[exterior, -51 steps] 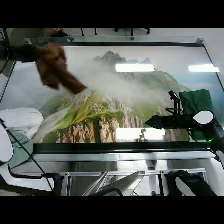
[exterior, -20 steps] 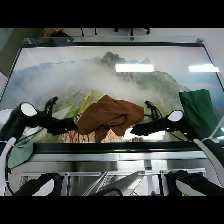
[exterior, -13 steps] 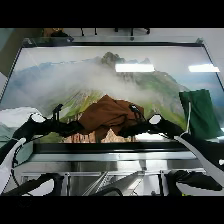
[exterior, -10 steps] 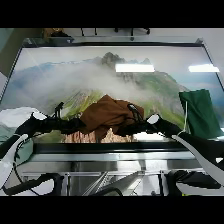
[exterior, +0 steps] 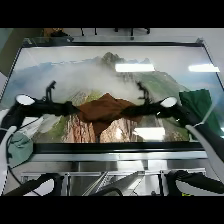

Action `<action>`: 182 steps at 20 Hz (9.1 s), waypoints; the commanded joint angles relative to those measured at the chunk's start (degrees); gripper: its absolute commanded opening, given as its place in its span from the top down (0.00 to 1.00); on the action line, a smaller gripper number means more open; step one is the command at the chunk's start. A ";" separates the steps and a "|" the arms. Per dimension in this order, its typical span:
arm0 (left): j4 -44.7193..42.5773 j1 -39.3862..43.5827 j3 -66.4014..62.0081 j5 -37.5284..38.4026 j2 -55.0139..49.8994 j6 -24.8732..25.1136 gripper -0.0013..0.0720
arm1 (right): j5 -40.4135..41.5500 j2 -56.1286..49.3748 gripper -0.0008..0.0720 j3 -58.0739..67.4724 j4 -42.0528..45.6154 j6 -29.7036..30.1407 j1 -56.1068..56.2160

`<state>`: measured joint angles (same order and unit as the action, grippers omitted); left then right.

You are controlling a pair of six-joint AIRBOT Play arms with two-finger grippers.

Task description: Fold the shirts.

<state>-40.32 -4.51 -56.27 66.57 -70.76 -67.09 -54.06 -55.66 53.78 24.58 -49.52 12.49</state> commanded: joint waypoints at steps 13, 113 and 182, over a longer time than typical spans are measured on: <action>-0.17 -24.90 -48.41 10.73 32.20 -6.88 0.96 | -13.07 24.46 0.96 45.44 -0.81 0.94 -31.69; -4.96 -7.50 -0.17 4.81 -19.19 4.72 0.73 | 1.36 -17.92 0.96 -7.72 -20.76 13.55 -1.46; -7.56 -5.86 37.44 -8.17 12.83 -6.34 0.19 | -22.49 -22.23 0.47 28.46 10.12 2.80 -44.70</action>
<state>-48.12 -12.51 -25.85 66.78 -62.28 -72.66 -76.55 -77.93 82.37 35.48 -47.68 -31.88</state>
